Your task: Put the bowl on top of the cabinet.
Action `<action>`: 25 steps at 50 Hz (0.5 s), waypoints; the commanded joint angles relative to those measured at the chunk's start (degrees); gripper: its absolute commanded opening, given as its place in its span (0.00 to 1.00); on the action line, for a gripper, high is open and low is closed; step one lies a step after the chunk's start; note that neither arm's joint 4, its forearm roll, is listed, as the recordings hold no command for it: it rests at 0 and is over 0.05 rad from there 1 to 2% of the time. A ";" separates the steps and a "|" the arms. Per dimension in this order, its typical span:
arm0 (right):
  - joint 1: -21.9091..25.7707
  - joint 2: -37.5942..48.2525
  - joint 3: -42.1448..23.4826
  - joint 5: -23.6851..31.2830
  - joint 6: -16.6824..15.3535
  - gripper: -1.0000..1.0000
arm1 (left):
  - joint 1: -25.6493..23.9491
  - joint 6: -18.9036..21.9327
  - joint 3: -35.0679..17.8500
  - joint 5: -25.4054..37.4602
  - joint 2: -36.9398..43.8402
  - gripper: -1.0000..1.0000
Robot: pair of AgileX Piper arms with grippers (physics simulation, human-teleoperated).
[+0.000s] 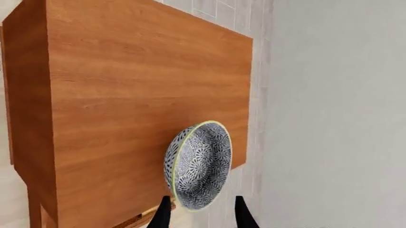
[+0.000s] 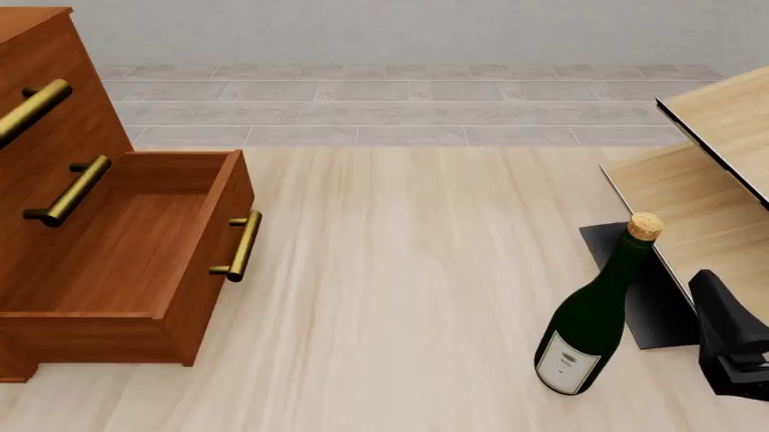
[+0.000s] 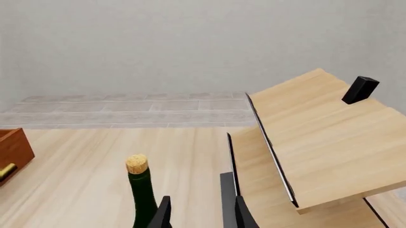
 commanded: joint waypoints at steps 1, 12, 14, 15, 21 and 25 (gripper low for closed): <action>0.10 -0.03 0.00 0.00 -0.01 1.00 | 0.88 6.19 -0.60 0.00 -0.07 1.00; -0.09 -0.53 0.00 0.41 0.23 1.00 | 3.49 16.97 -4.90 -0.04 2.80 1.00; -0.07 -0.17 0.00 0.04 0.26 1.00 | 4.26 20.07 -6.27 0.00 4.16 1.00; -0.08 -0.17 -0.01 0.04 0.28 1.00 | 3.91 20.29 -6.81 -0.03 4.45 1.00; -0.28 -0.67 -0.01 0.38 0.37 1.00 | 6.51 27.94 -7.23 -2.71 5.74 1.00; -0.24 -0.67 -0.02 0.35 0.22 1.00 | 6.36 31.10 -2.32 -7.59 4.78 1.00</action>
